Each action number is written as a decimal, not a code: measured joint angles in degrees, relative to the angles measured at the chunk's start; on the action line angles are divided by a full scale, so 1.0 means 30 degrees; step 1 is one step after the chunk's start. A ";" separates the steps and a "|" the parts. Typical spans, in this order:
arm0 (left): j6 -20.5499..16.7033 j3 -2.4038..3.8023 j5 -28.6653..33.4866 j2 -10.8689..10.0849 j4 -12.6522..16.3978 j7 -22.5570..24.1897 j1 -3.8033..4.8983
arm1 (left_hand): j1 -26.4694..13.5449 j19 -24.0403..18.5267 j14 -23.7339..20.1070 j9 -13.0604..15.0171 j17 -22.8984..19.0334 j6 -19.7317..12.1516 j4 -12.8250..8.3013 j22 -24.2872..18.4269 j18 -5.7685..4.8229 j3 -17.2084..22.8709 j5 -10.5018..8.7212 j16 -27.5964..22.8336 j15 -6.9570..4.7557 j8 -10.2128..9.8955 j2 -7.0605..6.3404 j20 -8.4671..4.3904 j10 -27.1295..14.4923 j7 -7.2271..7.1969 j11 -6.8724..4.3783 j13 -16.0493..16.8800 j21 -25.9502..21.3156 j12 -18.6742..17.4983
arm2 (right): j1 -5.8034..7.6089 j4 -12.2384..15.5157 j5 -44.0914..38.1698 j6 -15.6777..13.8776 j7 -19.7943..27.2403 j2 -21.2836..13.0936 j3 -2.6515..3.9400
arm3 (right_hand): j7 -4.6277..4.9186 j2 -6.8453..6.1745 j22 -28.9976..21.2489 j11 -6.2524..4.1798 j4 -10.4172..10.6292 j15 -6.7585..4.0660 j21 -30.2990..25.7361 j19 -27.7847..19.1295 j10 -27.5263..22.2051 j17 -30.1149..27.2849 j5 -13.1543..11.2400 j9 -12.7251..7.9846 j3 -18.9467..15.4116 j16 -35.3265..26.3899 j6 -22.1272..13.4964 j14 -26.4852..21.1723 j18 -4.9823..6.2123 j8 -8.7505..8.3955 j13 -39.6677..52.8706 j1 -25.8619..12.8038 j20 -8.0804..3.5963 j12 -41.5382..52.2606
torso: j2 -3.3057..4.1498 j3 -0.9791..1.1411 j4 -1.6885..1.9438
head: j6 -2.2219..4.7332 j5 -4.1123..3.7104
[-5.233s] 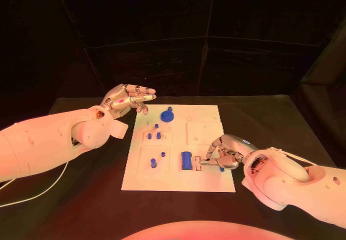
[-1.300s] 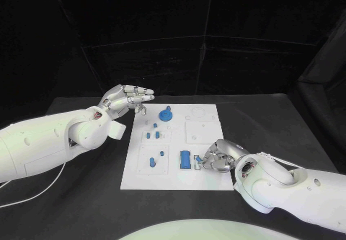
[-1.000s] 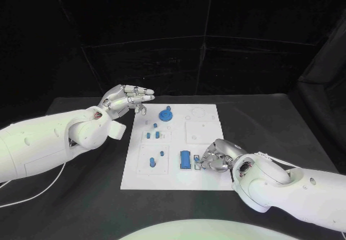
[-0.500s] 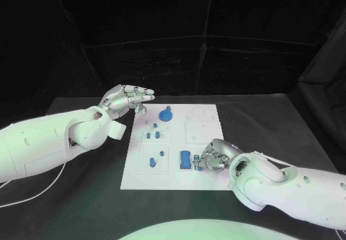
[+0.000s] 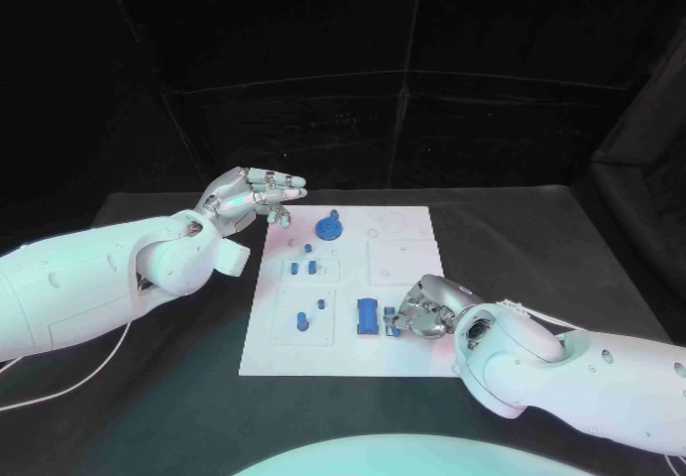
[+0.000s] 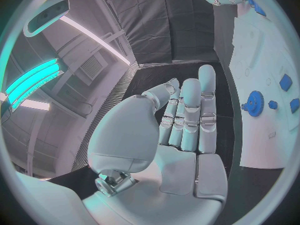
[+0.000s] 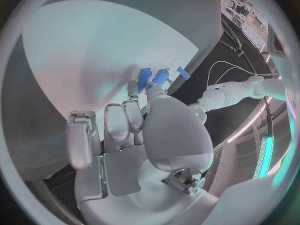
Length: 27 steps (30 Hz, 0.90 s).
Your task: Assemble the parts on the task board
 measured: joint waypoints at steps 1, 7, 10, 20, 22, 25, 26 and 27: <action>0.0001 0.0000 0.0000 0.0001 0.0000 0.0000 0.0000 | 0.0000 0.0000 0.0000 0.0000 0.0000 0.0000 0.0000 0.0000 0.0000 0.0000 0.0000 0.0000 0.0000 0.0000 0.0000 0.0000 0.0000 0.0000 0.0000 0.0000 0.0000 0.0000 | 0.0000 -0.0013 -0.0013 -0.0007 -0.0002 0.0007 0.0000 | -0.0001 0.0000 0.0000 0.0000 0.0013 0.0000 0.0000 0.0000 -0.0001 0.0007 0.0000 0.0008 0.0013 0.0000 0.0000 -0.0001 -0.0001 0.0000 0.0000 0.0000 0.0000 0.0004 | 0.0000 0.0002 0.0000 | 0.0011 -0.0007; 0.0004 0.0000 0.0000 0.0006 -0.0002 -0.0004 0.0001 | 0.0000 0.0000 0.0000 0.0000 0.0001 0.0000 0.0000 0.0001 0.0000 0.0000 0.0000 0.0000 0.0000 0.0000 0.0000 -0.0001 0.0000 0.0000 0.0000 0.0000 0.0000 0.0000 | -0.0003 -0.0095 -0.0093 -0.0128 -0.0017 0.0048 0.0000 | -0.0003 0.0472 0.0000 0.0001 0.0314 -0.0001 0.0000 0.0000 -0.0004 0.0006 -0.0323 0.0203 0.0006 0.0000 0.0119 -0.0004 0.0001 0.0113 -0.0154 -0.0077 0.0000 0.0047 | 0.0000 0.0000 0.0000 | 0.0029 -0.0040; 0.0004 0.0000 0.0000 0.0005 -0.0002 -0.0005 0.0001 | 0.0000 0.0000 0.0000 0.0000 0.0002 0.0000 0.0000 0.0001 0.0001 0.0000 0.0000 0.0000 0.0001 0.0000 0.0000 -0.0001 0.0000 0.0000 0.0000 0.0001 0.0000 0.0000 | -0.0003 -0.0123 -0.0130 -0.0205 -0.0024 0.0067 -0.0001 | -0.0003 0.0425 0.0000 0.0000 0.0550 -0.0008 0.0000 0.0000 -0.0004 0.0005 -0.0708 0.0272 -0.0184 0.0000 0.0120 -0.0006 0.0001 0.0113 -0.0141 -0.0479 0.0001 0.0012 | 0.0000 0.0000 0.0000 | 0.0031 -0.0062; 0.0004 0.0000 0.0000 0.0006 -0.0013 -0.0006 0.0001 | 0.0000 0.0000 0.0000 0.0000 0.0003 0.0000 0.0000 0.0002 0.0001 0.0000 0.0000 0.0000 0.0000 0.0000 0.0000 -0.0001 0.0000 0.0000 0.0000 0.0000 0.0000 -0.0001 | -0.0003 -0.0168 -0.0477 -0.0448 -0.0035 -0.0075 0.0000 | 0.0060 0.0069 0.0000 -0.0142 0.1158 -0.0041 0.0000 0.0000 0.0138 -0.0074 -0.1849 0.0647 -0.1606 0.0000 0.0057 -0.0036 0.0004 0.0113 -0.0031 -0.2609 0.0001 -0.0204 | 0.0000 -0.0007 0.0000 | 0.0015 -0.0070; 0.0005 0.0000 0.0000 0.0012 -0.0018 -0.0006 0.0001 | 0.0000 0.0000 0.0000 0.0000 0.0003 0.0000 0.0000 0.0002 0.0001 0.0000 0.0000 0.0000 0.0000 0.0000 0.0000 -0.0001 0.0000 0.0000 0.0000 0.0000 0.0000 -0.0001 | -0.0003 -0.0037 -0.0556 -0.0489 -0.0036 -0.0231 0.0002 | 0.0060 -0.0006 0.0000 -0.0171 0.1112 -0.0041 0.0000 -0.0001 0.0168 -0.0117 -0.2242 0.0710 -0.1884 0.0000 0.0057 -0.0036 0.0004 0.0113 -0.0047 -0.2672 0.0001 -0.0259 | -0.0002 -0.0004 -0.0002 | 0.0026 -0.0073; 0.0008 0.0000 0.0000 0.0018 -0.0022 -0.0007 0.0001 | 0.0000 0.0001 0.0000 0.0000 0.0004 0.0000 0.0000 0.0004 0.0000 0.0000 0.0000 0.0000 0.0000 0.0000 0.0000 -0.0001 0.0000 0.0000 0.0000 0.0000 0.0000 -0.0001 | -0.0003 0.0200 -0.0571 -0.0497 0.0055 -0.0486 0.0006 | 0.0197 -0.0252 0.0000 -0.0096 0.0855 -0.0040 0.0000 -0.0001 0.0094 -0.0267 -0.2763 0.0801 -0.2144 -0.0075 -0.0080 -0.0036 0.0005 0.0113 -0.0150 -0.2426 0.0001 -0.0507 | -0.0002 -0.0002 -0.0004 | 0.0042 -0.0106; 0.0008 0.0000 0.0000 0.0019 -0.0025 -0.0007 0.0001 | 0.0001 0.0001 0.0000 0.0000 0.0003 0.0000 0.0000 0.0003 0.0001 0.0000 0.0000 0.0000 0.0000 0.0000 0.0000 -0.0001 0.0000 0.0000 0.0000 0.0000 0.0000 -0.0001 | -0.0003 0.0319 -0.0556 -0.0484 0.0148 -0.0616 0.0006 | 0.0271 -0.0429 0.0000 -0.0098 0.0750 -0.0040 0.0000 -0.0001 0.0096 -0.0320 -0.2975 0.0832 -0.2249 -0.0110 -0.0156 -0.0036 0.0005 0.0064 -0.0188 -0.2248 0.0002 -0.0588 | -0.0005 -0.0002 -0.0004 | 0.0051 -0.0112; 0.0009 0.0000 0.0000 0.0019 -0.0029 -0.0008 0.0001 | 0.0000 0.0001 0.0000 0.0000 0.0004 0.0000 0.0000 0.0003 0.0000 0.0000 0.0000 0.0000 0.0000 0.0000 0.0000 -0.0001 0.0000 0.0000 0.0000 0.0001 0.0000 -0.0001 | -0.0003 0.0414 -0.0527 -0.0457 0.0258 -0.0735 0.0006 | 0.0299 -0.0547 0.0000 -0.0098 0.0680 -0.0040 -0.0027 -0.0001 0.0096 -0.0355 -0.3094 0.0854 -0.2318 -0.0110 -0.0183 -0.0036 0.0005 0.0015 -0.0204 -0.2115 0.0002 -0.0619 | -0.0009 -0.0002 -0.0004 | 0.0062 -0.0115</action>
